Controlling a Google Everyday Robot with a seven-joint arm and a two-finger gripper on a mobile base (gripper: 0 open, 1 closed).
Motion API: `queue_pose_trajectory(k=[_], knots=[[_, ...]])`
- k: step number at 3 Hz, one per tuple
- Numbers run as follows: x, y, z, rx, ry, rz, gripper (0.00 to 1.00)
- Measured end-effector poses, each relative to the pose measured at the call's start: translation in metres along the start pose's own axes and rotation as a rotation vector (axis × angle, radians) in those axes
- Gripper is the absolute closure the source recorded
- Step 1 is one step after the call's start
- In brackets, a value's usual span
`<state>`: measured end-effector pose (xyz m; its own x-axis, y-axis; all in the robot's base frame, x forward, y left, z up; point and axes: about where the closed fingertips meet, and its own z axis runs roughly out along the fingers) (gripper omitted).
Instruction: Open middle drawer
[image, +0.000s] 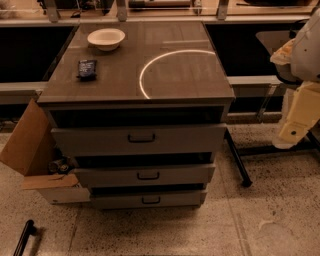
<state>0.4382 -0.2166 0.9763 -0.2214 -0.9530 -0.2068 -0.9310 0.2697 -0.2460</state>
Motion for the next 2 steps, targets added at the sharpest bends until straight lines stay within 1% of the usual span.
queue_pose_trajectory(k=[1,2], knots=[[0.0,0.0,0.0,0.0,0.0,0.0,0.0],[-0.002,0.01,0.024,-0.04,-0.058,-0.003,0.0]])
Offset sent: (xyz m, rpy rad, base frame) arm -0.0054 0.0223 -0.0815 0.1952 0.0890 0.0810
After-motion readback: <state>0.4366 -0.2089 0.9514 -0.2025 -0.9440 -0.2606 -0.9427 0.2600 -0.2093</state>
